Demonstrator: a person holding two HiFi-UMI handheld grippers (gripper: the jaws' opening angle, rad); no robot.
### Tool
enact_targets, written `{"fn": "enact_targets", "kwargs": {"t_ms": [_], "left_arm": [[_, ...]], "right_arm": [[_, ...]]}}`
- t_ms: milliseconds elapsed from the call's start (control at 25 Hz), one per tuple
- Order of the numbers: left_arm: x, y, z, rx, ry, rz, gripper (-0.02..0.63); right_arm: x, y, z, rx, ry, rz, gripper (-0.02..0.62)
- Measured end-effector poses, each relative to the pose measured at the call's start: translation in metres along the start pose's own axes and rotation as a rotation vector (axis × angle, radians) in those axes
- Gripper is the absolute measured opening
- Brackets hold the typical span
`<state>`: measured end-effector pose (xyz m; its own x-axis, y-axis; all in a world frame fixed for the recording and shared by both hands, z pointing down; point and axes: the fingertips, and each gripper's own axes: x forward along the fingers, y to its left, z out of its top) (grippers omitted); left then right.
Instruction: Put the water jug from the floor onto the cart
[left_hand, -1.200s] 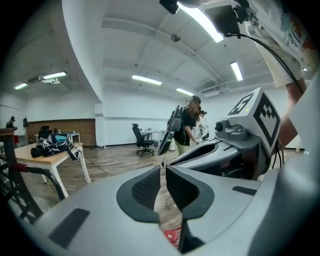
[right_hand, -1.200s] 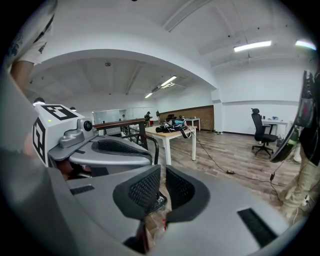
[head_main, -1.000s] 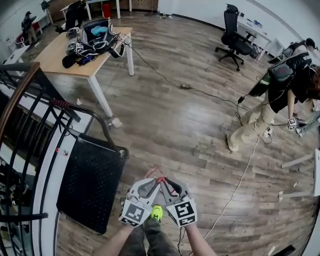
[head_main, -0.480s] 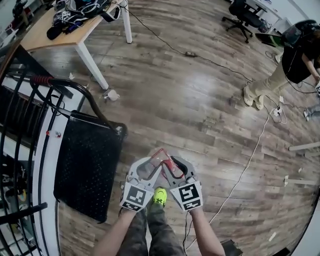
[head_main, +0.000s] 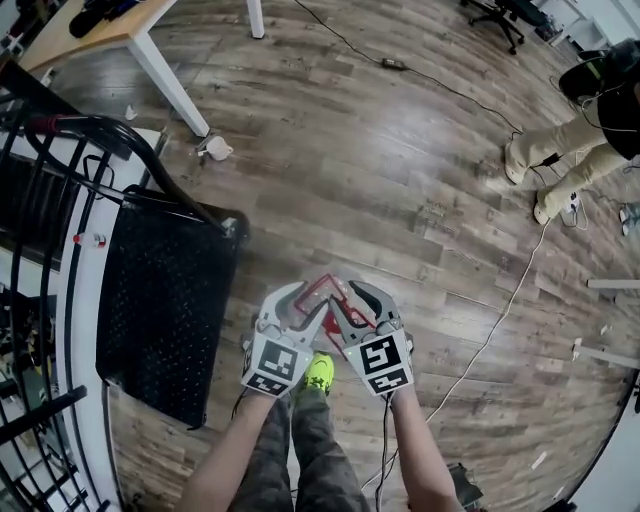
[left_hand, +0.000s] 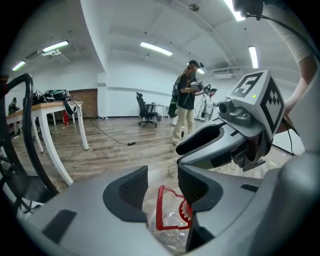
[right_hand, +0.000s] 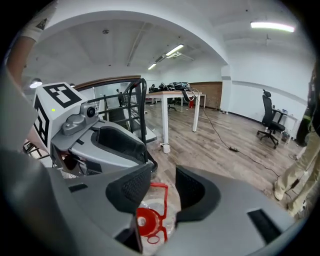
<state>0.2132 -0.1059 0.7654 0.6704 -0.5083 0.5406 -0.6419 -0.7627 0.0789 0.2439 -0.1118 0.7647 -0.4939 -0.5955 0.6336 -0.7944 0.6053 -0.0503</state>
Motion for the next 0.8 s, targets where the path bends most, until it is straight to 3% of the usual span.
{"fn": "enact_targets", "kwargs": {"t_ms": [400, 800], "left_arm": [[0.049, 0.012, -0.069, -0.041, 0.103, -0.007, 0.167], [0.079, 0.015, -0.102, -0.089, 0.174, -0.037, 0.167]], "right_arm": [[0.06, -0.009, -0.059, -0.066, 0.131, 0.051, 0.141], [0.092, -0.018, -0.091, -0.06, 0.21, 0.095, 0.141]]}}
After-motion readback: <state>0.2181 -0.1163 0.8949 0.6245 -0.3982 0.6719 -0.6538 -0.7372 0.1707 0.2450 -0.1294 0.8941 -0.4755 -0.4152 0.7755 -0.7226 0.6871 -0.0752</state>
